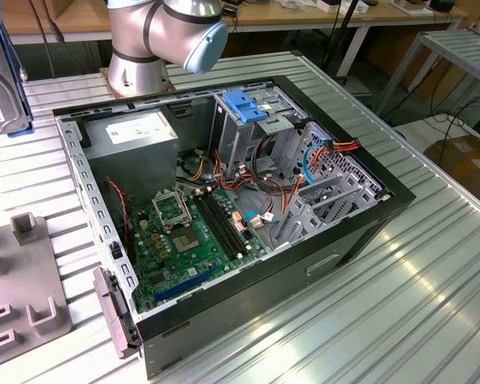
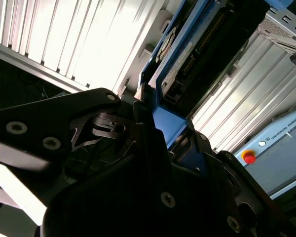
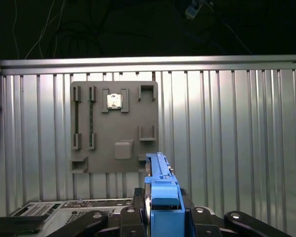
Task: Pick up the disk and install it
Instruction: 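Pick up the disk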
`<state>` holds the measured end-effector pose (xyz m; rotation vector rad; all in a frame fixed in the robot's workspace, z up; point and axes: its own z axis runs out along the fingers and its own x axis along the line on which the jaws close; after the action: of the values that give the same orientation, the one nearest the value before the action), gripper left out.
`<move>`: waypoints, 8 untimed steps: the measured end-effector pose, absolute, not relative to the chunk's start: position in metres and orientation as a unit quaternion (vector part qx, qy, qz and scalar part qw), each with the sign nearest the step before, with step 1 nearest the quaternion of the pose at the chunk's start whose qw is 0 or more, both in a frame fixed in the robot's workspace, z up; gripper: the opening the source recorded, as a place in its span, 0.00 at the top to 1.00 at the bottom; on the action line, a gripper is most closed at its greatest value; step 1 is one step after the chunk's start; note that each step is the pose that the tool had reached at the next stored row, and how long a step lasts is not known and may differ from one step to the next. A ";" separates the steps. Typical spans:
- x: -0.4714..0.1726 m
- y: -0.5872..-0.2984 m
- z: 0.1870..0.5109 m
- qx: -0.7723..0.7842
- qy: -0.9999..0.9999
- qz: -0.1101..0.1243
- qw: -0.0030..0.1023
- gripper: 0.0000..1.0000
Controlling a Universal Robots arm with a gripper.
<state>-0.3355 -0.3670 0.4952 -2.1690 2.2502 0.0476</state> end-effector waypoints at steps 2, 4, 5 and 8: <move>-0.332 -0.367 0.495 -0.694 0.720 0.015 0.008 0.63; -0.329 -0.367 0.495 -0.694 0.720 0.015 0.008 0.63; -0.328 -0.367 0.495 -0.694 0.720 0.015 0.008 0.63; -0.325 -0.367 0.495 -0.694 0.720 0.015 0.008 0.63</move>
<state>-0.3254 -0.3670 0.4952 -2.1690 2.2501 0.0476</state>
